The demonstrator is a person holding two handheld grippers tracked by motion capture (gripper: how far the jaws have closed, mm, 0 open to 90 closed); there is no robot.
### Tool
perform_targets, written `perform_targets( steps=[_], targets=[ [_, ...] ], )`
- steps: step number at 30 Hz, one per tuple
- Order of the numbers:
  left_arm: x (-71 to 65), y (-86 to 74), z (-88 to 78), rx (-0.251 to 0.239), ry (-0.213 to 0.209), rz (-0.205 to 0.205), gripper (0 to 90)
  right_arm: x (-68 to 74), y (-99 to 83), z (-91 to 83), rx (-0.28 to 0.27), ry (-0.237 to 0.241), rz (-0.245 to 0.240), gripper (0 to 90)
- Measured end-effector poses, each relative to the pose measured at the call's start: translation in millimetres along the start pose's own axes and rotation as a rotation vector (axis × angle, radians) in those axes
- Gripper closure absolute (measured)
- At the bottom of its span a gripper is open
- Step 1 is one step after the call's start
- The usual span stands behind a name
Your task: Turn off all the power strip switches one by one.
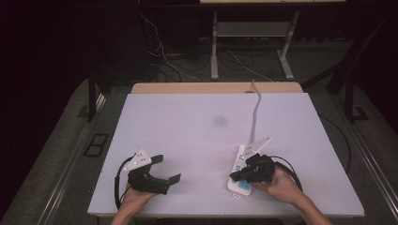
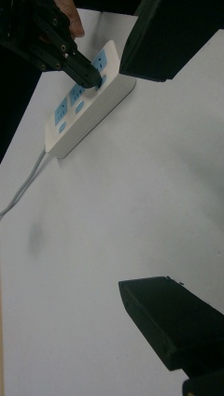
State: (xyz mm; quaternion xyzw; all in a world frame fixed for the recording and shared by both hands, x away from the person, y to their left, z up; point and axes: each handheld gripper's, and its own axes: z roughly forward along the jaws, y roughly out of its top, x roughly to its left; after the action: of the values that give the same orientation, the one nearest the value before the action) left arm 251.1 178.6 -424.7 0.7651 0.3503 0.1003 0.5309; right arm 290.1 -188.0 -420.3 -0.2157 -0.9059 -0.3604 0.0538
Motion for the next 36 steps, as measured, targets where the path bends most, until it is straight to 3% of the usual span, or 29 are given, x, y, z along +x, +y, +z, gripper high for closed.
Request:
perform_targets(
  steps=[22, 26, 36],
  targets=[
    [2.2, -0.7, 0.6, 0.008, 0.002, -0.006, 0.0, -0.2, -0.1, -4.3, -0.023, 0.014, 0.014, 90.0],
    [2.6, -0.8, 1.0, 0.009, 0.003, -0.012, 0.0, 1.7, 1.4, -6.0, 0.010, 0.000, -0.001, 90.0],
    [3.3, -1.0, 0.7, 0.010, 0.004, -0.014, 0.0, 4.5, 13.5, -20.2, -0.013, -0.001, -0.027, 90.0]
  ],
)
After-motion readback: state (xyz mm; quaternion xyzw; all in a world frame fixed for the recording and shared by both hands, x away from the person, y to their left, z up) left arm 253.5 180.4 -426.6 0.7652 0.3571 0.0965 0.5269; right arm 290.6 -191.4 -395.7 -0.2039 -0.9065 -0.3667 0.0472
